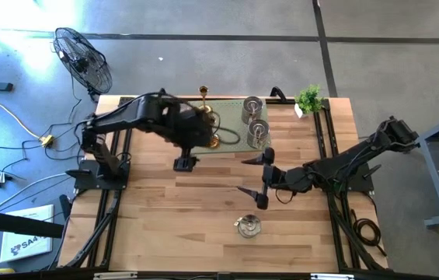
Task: Pick & Place candle stick holders
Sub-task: Put the silver scented candle on the shelf
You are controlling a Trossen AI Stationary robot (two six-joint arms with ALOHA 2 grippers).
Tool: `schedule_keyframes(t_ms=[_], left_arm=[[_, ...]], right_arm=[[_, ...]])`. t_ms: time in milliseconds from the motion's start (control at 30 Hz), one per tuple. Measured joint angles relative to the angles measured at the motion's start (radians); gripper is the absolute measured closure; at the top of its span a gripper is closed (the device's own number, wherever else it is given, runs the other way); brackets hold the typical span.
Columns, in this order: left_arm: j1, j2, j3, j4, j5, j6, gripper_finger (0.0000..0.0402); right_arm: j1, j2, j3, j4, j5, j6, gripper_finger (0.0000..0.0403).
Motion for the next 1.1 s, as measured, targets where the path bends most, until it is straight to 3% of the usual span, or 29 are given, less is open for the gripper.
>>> schedule_keyframes(t_ms=[200, 367, 633, 767, 1100], left_arm=[[-0.134, -0.055, 0.0, 0.01, 0.046, -0.024, 0.0035], [-0.254, -0.1, 0.0, 0.077, 0.006, -0.04, 0.0035], [-0.357, -0.21, -0.071, 0.131, -0.113, -0.08, 0.0035], [-0.37, -0.341, -0.27, 0.266, -0.182, -0.109, 0.0035], [-0.367, -0.809, -1.036, 0.866, -0.176, -0.112, 0.0035]], right_arm=[[0.062, -0.001, 0.093, -0.296, 0.022, 0.067, 0.0003], [0.111, -0.001, 0.214, -0.563, 0.055, 0.202, 0.0003], [0.124, 0.052, 0.424, -0.956, -0.094, 0.454, 0.0003], [0.124, 0.154, 0.545, -1.136, -0.147, 0.539, 0.0003], [0.124, 0.413, 0.88, -1.404, -0.327, 0.662, 0.0003]])
